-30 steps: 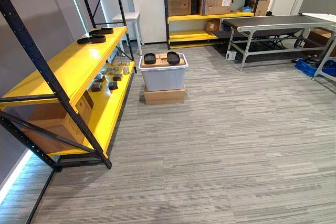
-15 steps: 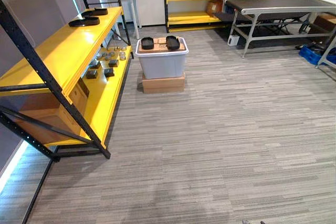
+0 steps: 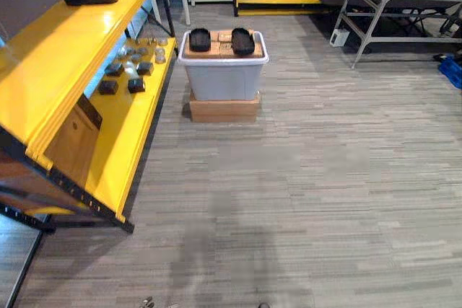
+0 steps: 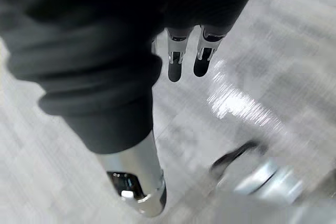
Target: Walk over and take plastic housings, then place them on the shelf
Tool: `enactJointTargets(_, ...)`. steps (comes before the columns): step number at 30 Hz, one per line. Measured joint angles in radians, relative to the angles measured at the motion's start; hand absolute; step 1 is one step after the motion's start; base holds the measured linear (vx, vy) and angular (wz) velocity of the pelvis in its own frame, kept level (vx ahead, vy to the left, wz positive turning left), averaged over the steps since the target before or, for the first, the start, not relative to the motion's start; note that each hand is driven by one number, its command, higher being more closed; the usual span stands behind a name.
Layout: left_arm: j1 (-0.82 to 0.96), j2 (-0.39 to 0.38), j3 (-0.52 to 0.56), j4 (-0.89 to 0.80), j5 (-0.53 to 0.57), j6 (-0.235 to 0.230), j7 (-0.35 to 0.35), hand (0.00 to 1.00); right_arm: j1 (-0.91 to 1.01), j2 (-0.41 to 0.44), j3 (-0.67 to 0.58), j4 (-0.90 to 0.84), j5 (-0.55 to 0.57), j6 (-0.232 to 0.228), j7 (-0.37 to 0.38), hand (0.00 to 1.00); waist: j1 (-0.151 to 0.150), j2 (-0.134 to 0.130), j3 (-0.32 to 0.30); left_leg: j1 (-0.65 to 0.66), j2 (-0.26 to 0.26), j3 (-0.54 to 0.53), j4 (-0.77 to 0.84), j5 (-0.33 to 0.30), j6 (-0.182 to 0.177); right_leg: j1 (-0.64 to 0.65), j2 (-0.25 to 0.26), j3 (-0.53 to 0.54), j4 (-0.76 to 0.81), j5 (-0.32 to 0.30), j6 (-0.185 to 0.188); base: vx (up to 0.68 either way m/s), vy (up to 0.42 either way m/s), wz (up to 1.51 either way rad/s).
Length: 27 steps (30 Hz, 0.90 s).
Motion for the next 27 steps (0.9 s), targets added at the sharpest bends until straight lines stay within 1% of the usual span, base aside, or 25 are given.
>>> enactJointTargets(2,0.028,-0.014,-0.001,-0.013,-0.002,0.000,-0.005,0.00,-0.026,-0.013,0.023,-0.010,-0.015,0.001,-0.003,0.00,0.034,-0.014,0.001,-0.128,0.001,0.083,0.006,-0.036,0.067,0.113,-0.013,0.056,-0.103,0.000,0.000,0.61,-0.023,-0.52)
enactJointTargets(3,0.048,-0.020,0.001,-0.014,-0.005,0.000,-0.015,0.00,-0.072,-0.027,0.033,-0.004,-0.036,0.001,-0.002,0.00,0.055,-0.016,0.006,-0.213,-0.019,0.110,-0.107,-0.053,0.086,0.157,-0.037,0.094,-0.148,-0.002,0.002,0.60,0.050,-0.79)
enactJointTargets(4,0.058,-0.023,0.005,-0.013,-0.005,0.001,-0.017,0.00,-0.099,-0.028,0.035,0.000,-0.039,0.002,-0.002,0.00,0.066,-0.019,0.012,-0.246,-0.037,0.107,-0.189,-0.054,0.087,0.173,-0.050,0.111,-0.160,-0.002,0.003,0.59,0.118,-1.06)
enactJointTargets(5,0.078,-0.031,0.006,-0.013,-0.005,0.003,-0.018,0.00,-0.147,-0.034,0.035,0.002,-0.042,0.001,-0.002,0.00,0.085,-0.029,0.022,-0.291,-0.072,0.085,-0.419,-0.037,0.097,0.202,-0.087,0.135,-0.170,-0.013,0.022,0.60,0.150,-1.07)
enactJointTargets(6,0.107,-0.041,-0.003,-0.011,-0.005,0.005,-0.019,0.00,-0.170,-0.040,0.058,-0.003,-0.043,0.000,-0.002,0.00,0.102,-0.019,0.017,-0.320,-0.075,0.041,-0.664,0.010,0.091,0.241,-0.104,0.142,-0.189,-0.024,0.040,0.75,0.211,-1.00)
enactJointTargets(7,0.120,-0.046,-0.013,-0.010,-0.005,0.005,-0.019,0.00,-0.169,-0.046,0.068,-0.005,-0.050,-0.004,0.001,0.00,0.109,-0.002,0.010,-0.338,-0.061,0.022,-0.744,0.024,0.064,0.261,-0.098,0.144,-0.200,-0.027,0.046,0.79,0.272,-0.79)
enactJointTargets(8,0.132,-0.043,-0.042,0.006,-0.004,0.006,-0.018,0.00,-0.165,-0.060,0.099,0.010,-0.073,-0.007,-0.002,0.00,0.130,0.013,0.004,-0.373,-0.035,0.014,-0.698,0.111,0.051,0.314,-0.098,0.160,-0.212,-0.040,0.065,0.83,0.347,-0.47)
enactJointTargets(9,0.134,-0.042,-0.044,0.012,-0.003,0.008,-0.018,0.00,-0.158,-0.054,0.123,0.013,-0.078,-0.006,-0.001,0.00,0.130,0.007,-0.011,-0.370,-0.070,-0.009,-0.666,0.191,0.139,0.324,-0.124,0.163,-0.172,-0.037,0.071,0.72,0.331,-0.30)
enactJointTargets(10,0.132,-0.042,-0.042,0.008,-0.005,0.006,-0.016,0.00,-0.158,-0.049,0.131,0.013,-0.079,-0.006,-0.001,0.00,0.127,-0.009,-0.018,-0.364,-0.094,-0.018,-0.669,0.208,0.165,0.299,-0.144,0.166,-0.118,-0.036,0.072,0.77,0.340,0.02)
enactJointTargets(11,0.133,-0.029,-0.034,0.009,-0.002,0.006,-0.017,0.00,-0.157,-0.048,0.135,0.019,-0.088,-0.006,0.001,0.00,0.120,-0.034,-0.030,-0.343,-0.133,-0.025,-0.672,0.235,0.208,0.240,-0.182,0.173,0.034,-0.020,0.107,0.77,0.326,0.10)
enactJointTargets(12,0.135,-0.017,-0.033,0.022,-0.001,0.007,-0.017,0.00,-0.150,-0.050,0.129,0.021,-0.098,-0.006,0.000,0.00,0.119,-0.054,-0.022,-0.292,-0.168,-0.019,-0.654,0.249,0.255,0.187,-0.213,0.186,0.218,0.037,0.184,0.93,0.366,0.15)
enactJointTargets(13,0.133,0.000,-0.026,0.036,-0.001,0.013,-0.017,0.00,-0.141,-0.043,0.120,0.026,-0.107,-0.005,0.000,0.00,0.114,-0.084,-0.009,-0.209,-0.205,-0.007,-0.644,0.184,0.281,0.130,-0.252,0.202,0.435,0.202,0.268,0.77,0.273,0.18)
enactJointTargets(14,0.128,0.005,-0.024,0.042,-0.002,0.016,-0.017,0.00,-0.135,-0.042,0.113,0.038,-0.108,-0.005,-0.001,0.00,0.107,-0.085,-0.005,-0.163,-0.213,-0.011,-0.652,0.161,0.291,0.097,-0.268,0.199,0.540,0.314,0.295,0.75,0.208,0.27)
enactJointTargets(15,0.123,0.008,-0.030,0.043,-0.002,0.020,-0.016,0.00,-0.130,-0.041,0.116,0.049,-0.108,-0.004,0.000,0.00,0.101,-0.083,0.001,-0.060,-0.223,-0.022,-0.684,0.131,0.286,0.014,-0.320,0.118,0.741,0.282,0.275,0.70,0.150,0.34)
enactJointTargets(16,0.122,0.010,-0.042,0.040,-0.002,0.019,-0.017,0.00,-0.124,-0.038,0.118,0.048,-0.108,-0.004,0.003,0.00,0.087,-0.076,-0.001,0.028,-0.225,-0.043,-0.734,0.124,0.277,-0.034,-0.362,0.027,0.835,0.196,0.221,0.68,0.134,0.35)
enactJointTargets(17,0.118,0.010,-0.045,0.038,-0.002,0.018,-0.017,0.00,-0.120,-0.036,0.120,0.048,-0.108,-0.005,0.004,0.00,0.079,-0.066,-0.004,0.083,-0.221,-0.056,-0.780,0.123,0.278,-0.068,-0.369,-0.020,0.855,0.139,0.188,0.67,0.089,0.43)
enactJointTargets(18,0.099,0.014,-0.060,0.036,-0.002,0.017,-0.018,0.00,-0.113,-0.035,0.145,0.047,-0.108,-0.005,0.006,0.00,0.070,-0.044,-0.005,0.185,-0.193,-0.079,-0.868,0.123,0.278,-0.129,-0.338,-0.089,0.808,0.035,0.165,0.66,0.017,0.48)
enactJointTargets(19,0.069,0.023,-0.077,0.038,-0.002,0.018,-0.018,0.00,-0.110,-0.034,0.163,0.047,-0.108,-0.005,0.007,0.00,0.064,-0.035,0.000,0.259,-0.167,-0.101,-0.925,0.121,0.275,-0.193,-0.284,-0.118,0.683,-0.022,0.175,0.65,-0.023,0.51)
enactJointTargets(20,0.050,0.029,-0.084,0.041,-0.002,0.018,-0.018,0.00,-0.107,-0.033,0.164,0.046,-0.108,-0.005,0.008,0.00,0.063,-0.037,0.001,0.287,-0.160,-0.110,-0.944,0.119,0.275,-0.230,-0.256,-0.116,0.595,-0.031,0.181,0.64,-0.105,0.66)
enactJointTargets(21,0.012,0.029,-0.086,0.045,-0.002,0.017,-0.019,0.00,-0.092,-0.036,0.165,0.038,-0.108,-0.006,0.007,0.00,0.050,-0.040,0.003,0.324,-0.151,-0.132,-0.959,0.108,0.274,-0.284,-0.214,-0.111,0.393,-0.026,0.186,0.65,-0.180,0.92)
enactJointTargets(22,-0.012,0.023,-0.086,0.042,-0.001,0.014,-0.018,0.00,-0.077,-0.040,0.165,0.037,-0.108,-0.006,0.006,0.00,0.026,-0.048,0.003,0.365,-0.147,-0.148,-0.977,0.087,0.269,-0.310,-0.192,-0.106,0.143,0.039,0.206,0.65,-0.215,1.05)
enactJointTargets(23,-0.016,0.021,-0.086,0.041,-0.001,0.012,-0.017,0.00,-0.069,-0.038,0.165,0.037,-0.108,-0.006,0.005,0.00,0.014,-0.061,-0.002,0.385,-0.154,-0.147,-0.989,0.078,0.256,-0.320,-0.197,-0.102,0.034,0.082,0.231,0.69,-0.294,1.20)
enactJointTargets(24,-0.024,0.011,-0.084,0.045,0.000,0.008,-0.017,0.00,-0.043,-0.037,0.151,0.037,-0.108,-0.006,0.005,0.00,-0.008,-0.069,-0.008,0.434,-0.153,-0.163,-1.005,0.043,0.249,-0.340,-0.201,-0.062,0.036,0.233,0.206,0.73,-0.334,0.91)
enactJointTargets(25,-0.025,-0.002,-0.082,0.046,0.001,0.009,-0.016,0.00,-0.030,-0.039,0.138,0.042,-0.108,-0.004,0.005,0.00,-0.015,-0.058,-0.009,0.452,-0.137,-0.172,-1.002,0.034,0.236,-0.345,-0.184,-0.050,0.081,0.220,0.119,0.74,-0.339,0.46)
enactJointTargets(27,-0.003,-0.037,-0.023,0.045,0.013,0.009,-0.015,0.00,-0.026,-0.002,0.068,0.014,-0.108,-0.004,0.007,0.00,0.010,-0.018,-0.023,0.418,-0.089,-0.171,-0.826,0.036,0.216,-0.346,-0.129,-0.039,0.195,0.089,0.091,0.73,-0.325,-0.32)
